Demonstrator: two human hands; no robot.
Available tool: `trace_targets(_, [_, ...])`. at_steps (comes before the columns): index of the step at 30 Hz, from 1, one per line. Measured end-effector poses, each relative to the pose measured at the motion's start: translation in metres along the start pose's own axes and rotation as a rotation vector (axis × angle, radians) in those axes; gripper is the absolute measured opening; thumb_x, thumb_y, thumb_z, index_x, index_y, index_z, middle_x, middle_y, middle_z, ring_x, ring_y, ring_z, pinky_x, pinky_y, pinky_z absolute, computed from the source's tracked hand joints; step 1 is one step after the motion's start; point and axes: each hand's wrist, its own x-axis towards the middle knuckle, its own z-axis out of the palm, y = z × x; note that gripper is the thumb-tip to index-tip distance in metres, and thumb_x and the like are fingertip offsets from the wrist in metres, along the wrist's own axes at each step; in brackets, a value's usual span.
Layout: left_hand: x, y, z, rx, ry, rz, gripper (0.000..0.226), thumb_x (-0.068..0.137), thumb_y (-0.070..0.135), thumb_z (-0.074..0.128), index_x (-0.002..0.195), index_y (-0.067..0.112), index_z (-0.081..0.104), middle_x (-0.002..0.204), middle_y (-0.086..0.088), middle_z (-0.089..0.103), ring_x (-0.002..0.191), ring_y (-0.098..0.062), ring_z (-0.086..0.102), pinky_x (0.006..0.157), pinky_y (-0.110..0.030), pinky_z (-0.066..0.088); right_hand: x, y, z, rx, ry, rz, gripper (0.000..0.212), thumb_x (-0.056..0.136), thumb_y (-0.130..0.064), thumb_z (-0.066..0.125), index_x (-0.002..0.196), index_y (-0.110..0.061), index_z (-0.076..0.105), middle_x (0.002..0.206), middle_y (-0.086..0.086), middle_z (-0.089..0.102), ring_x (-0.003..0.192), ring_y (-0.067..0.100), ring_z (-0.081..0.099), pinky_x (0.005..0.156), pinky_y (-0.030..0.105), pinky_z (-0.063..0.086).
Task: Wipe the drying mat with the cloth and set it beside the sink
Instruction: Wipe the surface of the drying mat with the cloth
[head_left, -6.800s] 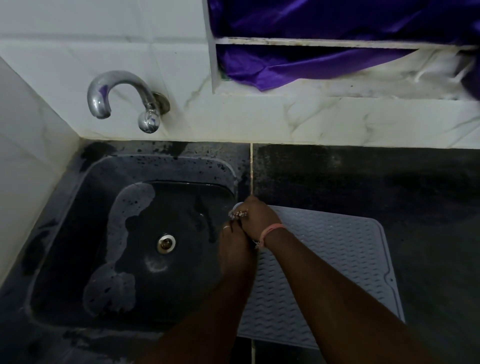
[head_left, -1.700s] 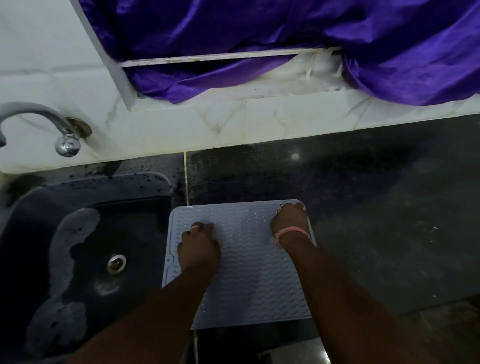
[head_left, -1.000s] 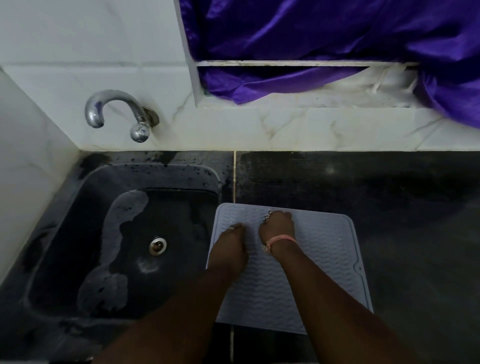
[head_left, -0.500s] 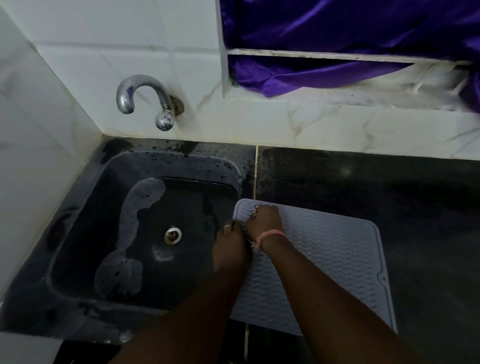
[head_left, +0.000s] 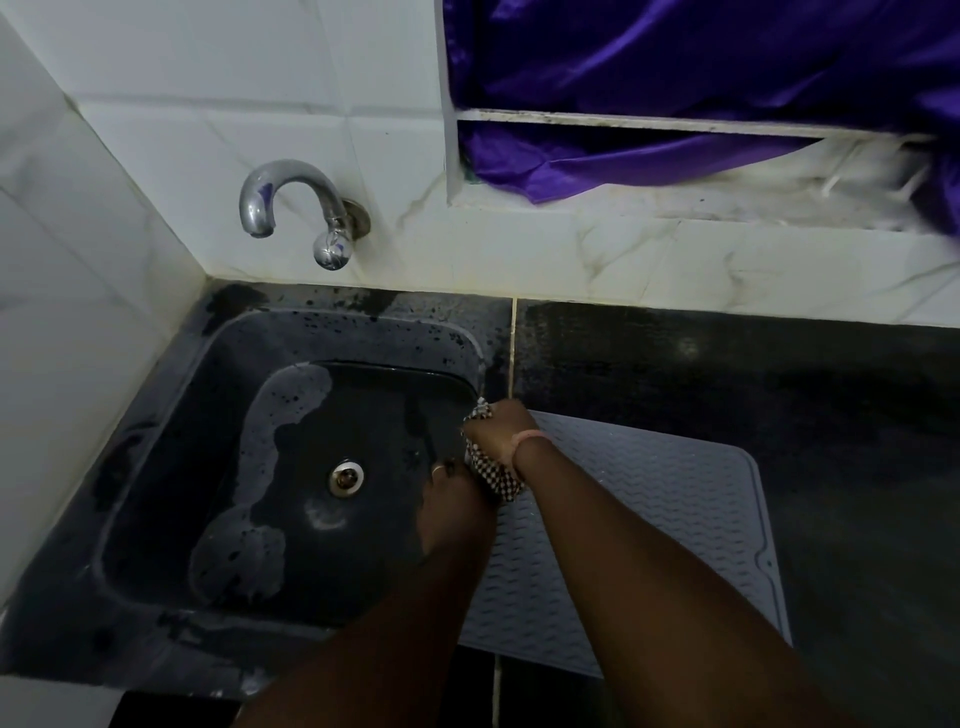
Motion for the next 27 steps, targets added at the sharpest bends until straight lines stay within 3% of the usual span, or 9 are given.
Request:
trace_targets(3, [-0.002,-0.001,-0.003,0.001,-0.013,0.027,0.051,0.091,0.039,0.059,0.136,0.019,0.050,0.140,-0.007,0.047,0.124,-0.026,0.050,0.098,-0.040,0.047,-0.002,0.012,-0.017,0.346,-0.009,0.095,0.028,0.071,-0.030,0.075,0.088,-0.008,0.074,0.086,0.009,0.076,0.086,0.028,0.071,0.088,0.046,0.057])
trace_targets(10, [-0.002,0.007,0.002,0.098,-0.021,0.170,0.055,0.092,0.031,0.055,0.144,0.017,0.042,0.144,-0.007,0.045,0.128,-0.027,0.045,0.106,-0.043,0.044,-0.025,0.069,-0.064,0.802,0.111,0.190,0.034,0.073,-0.021,0.074,0.100,-0.001,0.073,0.096,0.019,0.074,0.094,0.037,0.070,0.086,0.059,0.055])
trace_targets(14, [-0.010,0.031,0.012,0.153,-0.062,0.315,0.058,0.095,0.024,0.049,0.150,0.014,0.036,0.152,-0.008,0.039,0.135,-0.028,0.039,0.115,-0.042,0.035,-0.050,0.118,-0.102,0.936,0.290,0.169,0.031,0.075,-0.022,0.079,0.100,-0.003,0.074,0.098,0.017,0.074,0.094,0.035,0.070,0.086,0.052,0.057])
trace_targets(16, [-0.013,0.043,0.018,0.182,-0.100,0.371,0.058,0.095,0.024,0.049,0.150,0.014,0.037,0.152,-0.007,0.040,0.135,-0.027,0.040,0.114,-0.042,0.035,-0.060,0.137,-0.120,0.917,0.377,0.157,0.034,0.073,-0.027,0.082,0.100,-0.008,0.075,0.097,0.011,0.075,0.093,0.031,0.070,0.086,0.049,0.058])
trace_targets(20, [-0.016,0.059,0.028,0.229,-0.160,0.462,0.055,0.093,0.025,0.051,0.147,0.015,0.041,0.151,-0.005,0.043,0.134,-0.026,0.041,0.113,-0.041,0.036,-0.078,0.162,-0.148,0.816,0.543,0.155,0.022,0.080,-0.018,0.075,0.100,-0.009,0.073,0.099,0.011,0.073,0.089,0.028,0.068,0.086,0.045,0.057])
trace_targets(23, [-0.023,0.074,0.037,0.266,-0.195,0.533,0.056,0.093,0.027,0.052,0.147,0.018,0.041,0.152,-0.004,0.042,0.136,-0.026,0.039,0.113,-0.041,0.036,-0.092,0.174,-0.171,0.642,0.703,0.157,0.009,0.083,-0.015,0.071,0.085,-0.007,0.068,0.095,0.005,0.067,0.081,0.022,0.062,0.081,0.035,0.053])
trace_targets(27, [-0.028,0.079,0.047,0.318,-0.195,0.560,0.057,0.092,0.031,0.056,0.147,0.025,0.041,0.155,-0.003,0.037,0.138,-0.027,0.037,0.112,-0.045,0.038,-0.100,0.185,-0.187,0.455,0.752,0.164,0.012,0.084,-0.014,0.067,0.085,-0.002,0.066,0.085,0.008,0.064,0.071,0.019,0.057,0.070,0.028,0.042])
